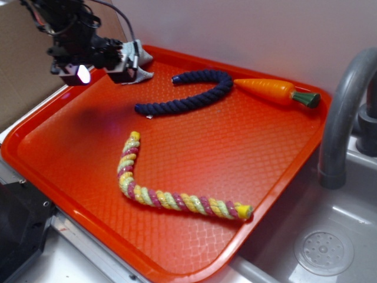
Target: Grab the blue cloth.
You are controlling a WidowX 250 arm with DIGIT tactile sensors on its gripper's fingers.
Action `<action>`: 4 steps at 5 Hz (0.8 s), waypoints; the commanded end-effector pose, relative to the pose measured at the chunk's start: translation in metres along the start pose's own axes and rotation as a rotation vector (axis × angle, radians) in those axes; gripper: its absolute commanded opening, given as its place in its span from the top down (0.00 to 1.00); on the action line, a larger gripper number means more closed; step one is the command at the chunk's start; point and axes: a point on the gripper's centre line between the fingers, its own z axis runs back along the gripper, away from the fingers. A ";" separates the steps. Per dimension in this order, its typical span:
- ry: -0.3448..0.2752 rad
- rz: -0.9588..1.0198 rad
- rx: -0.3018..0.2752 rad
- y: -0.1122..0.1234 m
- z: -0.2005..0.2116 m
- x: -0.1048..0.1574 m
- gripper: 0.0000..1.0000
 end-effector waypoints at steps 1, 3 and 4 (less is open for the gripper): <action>-0.132 -0.055 0.016 -0.009 -0.028 0.047 0.00; -0.151 -0.067 -0.019 -0.010 -0.044 0.061 0.00; -0.131 -0.046 -0.010 0.001 -0.046 0.070 0.00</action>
